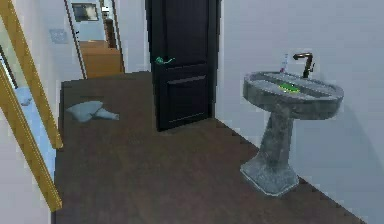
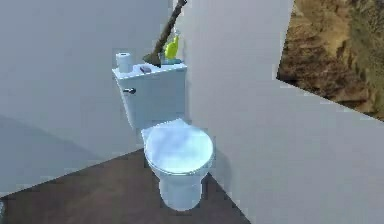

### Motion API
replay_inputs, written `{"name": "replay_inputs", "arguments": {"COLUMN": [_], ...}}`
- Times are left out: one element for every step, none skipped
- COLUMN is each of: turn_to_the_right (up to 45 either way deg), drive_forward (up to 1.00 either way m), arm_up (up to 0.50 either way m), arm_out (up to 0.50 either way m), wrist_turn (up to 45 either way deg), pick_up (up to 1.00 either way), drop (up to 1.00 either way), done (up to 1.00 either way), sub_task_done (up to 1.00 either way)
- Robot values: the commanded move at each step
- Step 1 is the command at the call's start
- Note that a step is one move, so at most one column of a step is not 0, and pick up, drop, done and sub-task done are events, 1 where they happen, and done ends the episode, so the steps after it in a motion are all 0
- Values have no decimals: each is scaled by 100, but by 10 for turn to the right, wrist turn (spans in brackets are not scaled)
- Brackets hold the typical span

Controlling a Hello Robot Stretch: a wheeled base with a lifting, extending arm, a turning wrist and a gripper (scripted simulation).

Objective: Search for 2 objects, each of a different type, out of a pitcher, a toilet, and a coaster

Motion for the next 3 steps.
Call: {"name": "replay_inputs", "arguments": {"turn_to_the_right": [-240, 0, 0], "drive_forward": [0, 100, 100], "arm_up": [0, 0, 0], "arm_out": [0, 0, 0], "wrist_turn": [0, 0, 0], "pick_up": [0, 0, 0], "drop": [0, 0, 0], "done": [0, 0, 0], "sub_task_done": [0, 0, 0]}}
